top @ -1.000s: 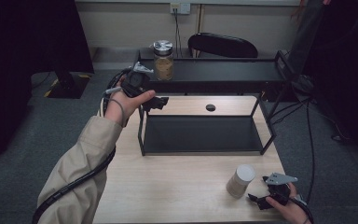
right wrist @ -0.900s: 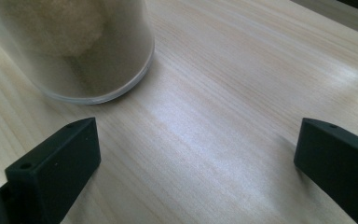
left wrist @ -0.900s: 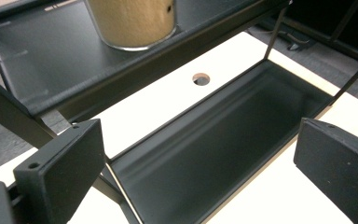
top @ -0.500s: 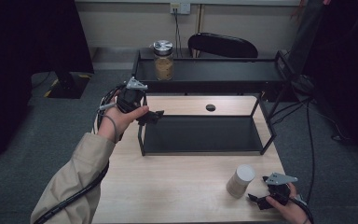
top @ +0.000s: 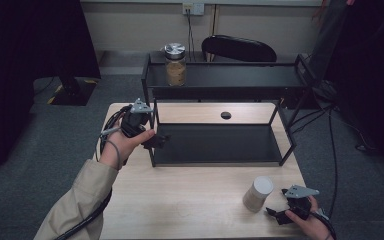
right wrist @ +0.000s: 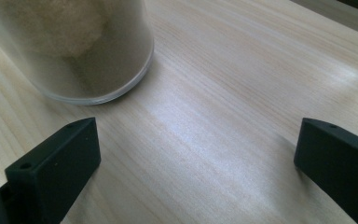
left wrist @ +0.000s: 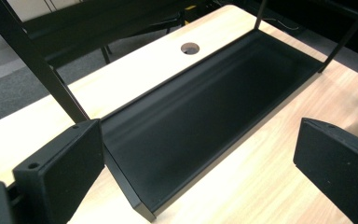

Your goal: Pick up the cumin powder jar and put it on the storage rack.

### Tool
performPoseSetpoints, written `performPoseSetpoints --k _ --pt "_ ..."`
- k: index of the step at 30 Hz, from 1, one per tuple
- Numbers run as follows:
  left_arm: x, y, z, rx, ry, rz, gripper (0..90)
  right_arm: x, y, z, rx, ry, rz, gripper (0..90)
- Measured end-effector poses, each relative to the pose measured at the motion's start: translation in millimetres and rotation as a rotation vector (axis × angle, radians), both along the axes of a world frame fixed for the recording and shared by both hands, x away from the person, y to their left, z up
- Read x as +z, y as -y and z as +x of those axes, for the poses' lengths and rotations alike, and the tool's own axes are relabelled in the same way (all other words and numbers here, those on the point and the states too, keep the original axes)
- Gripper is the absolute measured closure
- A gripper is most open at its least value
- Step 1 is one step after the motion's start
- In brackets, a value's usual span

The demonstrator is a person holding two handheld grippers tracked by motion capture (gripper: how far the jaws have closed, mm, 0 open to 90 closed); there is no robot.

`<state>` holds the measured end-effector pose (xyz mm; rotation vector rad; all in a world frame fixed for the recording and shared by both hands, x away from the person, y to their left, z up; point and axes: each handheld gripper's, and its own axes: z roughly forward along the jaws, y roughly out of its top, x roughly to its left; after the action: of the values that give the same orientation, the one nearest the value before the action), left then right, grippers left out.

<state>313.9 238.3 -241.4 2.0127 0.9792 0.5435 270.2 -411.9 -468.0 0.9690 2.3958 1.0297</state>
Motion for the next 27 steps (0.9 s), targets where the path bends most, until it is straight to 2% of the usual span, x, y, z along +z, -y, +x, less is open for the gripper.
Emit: performPoseSetpoints --k 3,11,27 --pt "-4.7 -1.1 -0.7 -0.012 -0.015 0.005 1.1 -0.1 0.0 0.0 0.000 0.001 0.000 0.0" --pt "-18.7 -2.8 -5.1 -0.018 -0.024 0.004 1.1 -0.1 -0.2 -0.1 -0.001 0.000 0.000 0.0" --pt "-46.0 -9.4 -14.7 -0.010 -0.045 0.000 1.2 -0.1 -0.1 0.0 0.000 0.001 0.000 0.0"
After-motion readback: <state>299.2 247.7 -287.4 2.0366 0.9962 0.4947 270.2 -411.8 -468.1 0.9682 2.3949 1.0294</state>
